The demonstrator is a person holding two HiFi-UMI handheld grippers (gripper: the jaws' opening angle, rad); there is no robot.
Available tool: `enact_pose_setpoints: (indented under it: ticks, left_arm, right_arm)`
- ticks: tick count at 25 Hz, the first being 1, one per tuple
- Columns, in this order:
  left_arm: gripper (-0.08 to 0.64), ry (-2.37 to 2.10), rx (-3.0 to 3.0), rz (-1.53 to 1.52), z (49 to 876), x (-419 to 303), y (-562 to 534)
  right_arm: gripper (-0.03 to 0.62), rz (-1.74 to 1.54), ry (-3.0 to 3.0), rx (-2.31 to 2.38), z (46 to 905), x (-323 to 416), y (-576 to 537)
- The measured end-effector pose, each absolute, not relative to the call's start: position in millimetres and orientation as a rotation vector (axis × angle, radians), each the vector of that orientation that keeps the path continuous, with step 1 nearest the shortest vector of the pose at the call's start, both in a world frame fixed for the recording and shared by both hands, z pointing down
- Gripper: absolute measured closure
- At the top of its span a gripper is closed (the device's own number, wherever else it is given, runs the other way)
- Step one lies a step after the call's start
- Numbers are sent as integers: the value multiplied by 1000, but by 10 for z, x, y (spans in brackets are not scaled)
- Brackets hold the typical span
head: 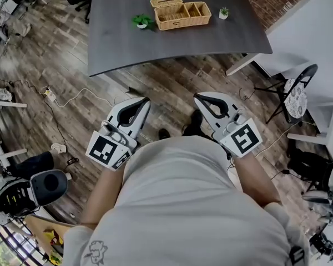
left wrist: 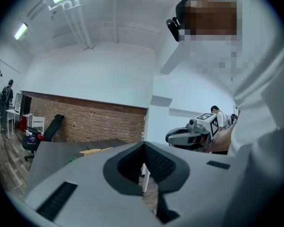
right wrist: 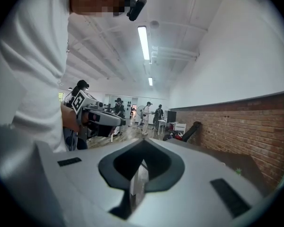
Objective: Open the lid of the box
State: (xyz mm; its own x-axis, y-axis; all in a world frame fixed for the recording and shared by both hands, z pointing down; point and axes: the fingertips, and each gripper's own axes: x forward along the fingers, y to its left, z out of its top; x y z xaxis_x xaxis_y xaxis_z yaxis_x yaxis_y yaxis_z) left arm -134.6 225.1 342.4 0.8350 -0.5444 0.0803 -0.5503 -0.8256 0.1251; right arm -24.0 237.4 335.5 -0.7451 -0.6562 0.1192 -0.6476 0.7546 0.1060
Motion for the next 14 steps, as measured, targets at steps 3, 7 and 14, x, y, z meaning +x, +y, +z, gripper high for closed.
enact_pose_setpoints:
  ticks: [3,7,14]
  left_arm:
    - [549,-848,2878,56,3408,-1386,2254]
    - [549,-847,2881,44,3391,-1420,2273]
    - [549,-836,2882,33,3399,-1430,2301]
  right_arm:
    - [588,-83,-2797,1054,3336,-296,2384]
    - [588,-80,-2795,1065,3304,-309,2403]
    - [588,-83,-2797,1070,3317,-327,2412]
